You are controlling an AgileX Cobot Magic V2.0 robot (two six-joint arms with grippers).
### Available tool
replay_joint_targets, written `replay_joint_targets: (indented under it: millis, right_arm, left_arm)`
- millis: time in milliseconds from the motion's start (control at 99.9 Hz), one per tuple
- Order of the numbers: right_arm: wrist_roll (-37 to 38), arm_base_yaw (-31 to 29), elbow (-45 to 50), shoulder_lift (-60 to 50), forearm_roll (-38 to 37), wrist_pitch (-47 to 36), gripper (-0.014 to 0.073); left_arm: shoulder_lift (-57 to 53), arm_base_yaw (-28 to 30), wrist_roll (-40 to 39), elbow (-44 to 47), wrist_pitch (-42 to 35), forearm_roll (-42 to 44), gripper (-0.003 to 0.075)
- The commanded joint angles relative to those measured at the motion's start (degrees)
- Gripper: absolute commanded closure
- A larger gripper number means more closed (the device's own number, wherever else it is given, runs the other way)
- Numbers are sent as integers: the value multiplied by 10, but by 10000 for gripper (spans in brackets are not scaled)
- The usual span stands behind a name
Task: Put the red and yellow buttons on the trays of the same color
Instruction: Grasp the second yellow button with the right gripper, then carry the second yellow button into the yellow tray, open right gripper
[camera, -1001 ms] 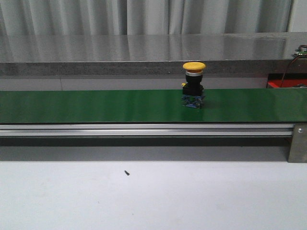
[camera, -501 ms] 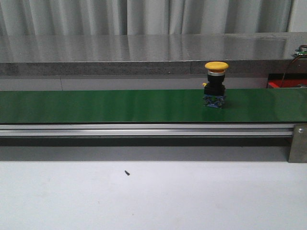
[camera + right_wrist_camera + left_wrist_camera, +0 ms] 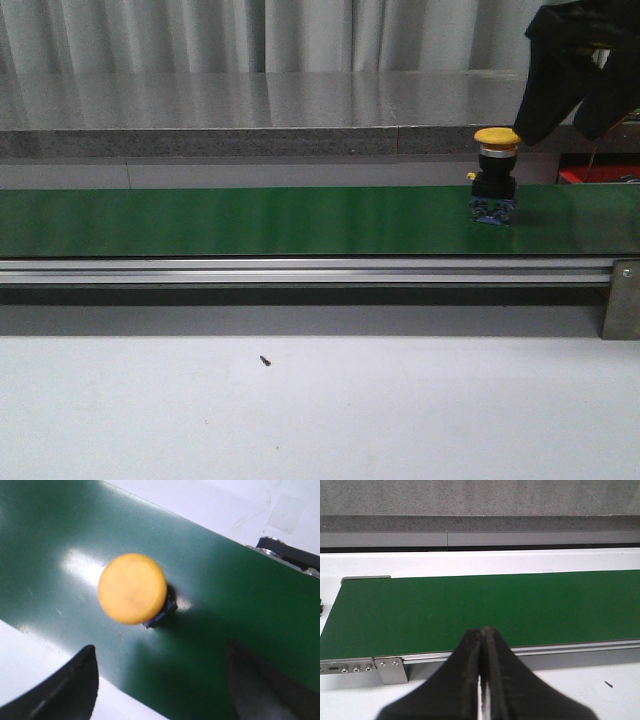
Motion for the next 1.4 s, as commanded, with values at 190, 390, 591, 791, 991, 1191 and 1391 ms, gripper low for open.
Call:
replay_joint_targets:
  millis: [190, 390, 591, 791, 991, 1191, 1391]
  right_arm:
    - [-6, 0, -57, 34, 11, -13, 63]
    - [-6, 0, -58, 49, 11, -14, 183]
    - [-6, -1, -59, 53, 11, -7, 327]
    - [-5, -9, -61, 34, -3, 37, 343]
    - [13, -56, -48, -40, -4, 81, 343]
    - [25, -149, 28, -152, -4, 90, 343]
    - [30, -307, 120, -249, -5, 98, 343]
  left_arm:
    - [0, -5, 1, -16, -41, -12, 740]
    - [0, -5, 1, -16, -41, -12, 740]
    - [0, -5, 1, -16, -41, -12, 740]
    - [0, -5, 1, -16, -41, -12, 740]
    - [0, -5, 1, -16, -41, -12, 740]
    - [0, -5, 1, -16, -41, -12, 740]
    - [0, -5, 1, -16, -41, -12, 740]
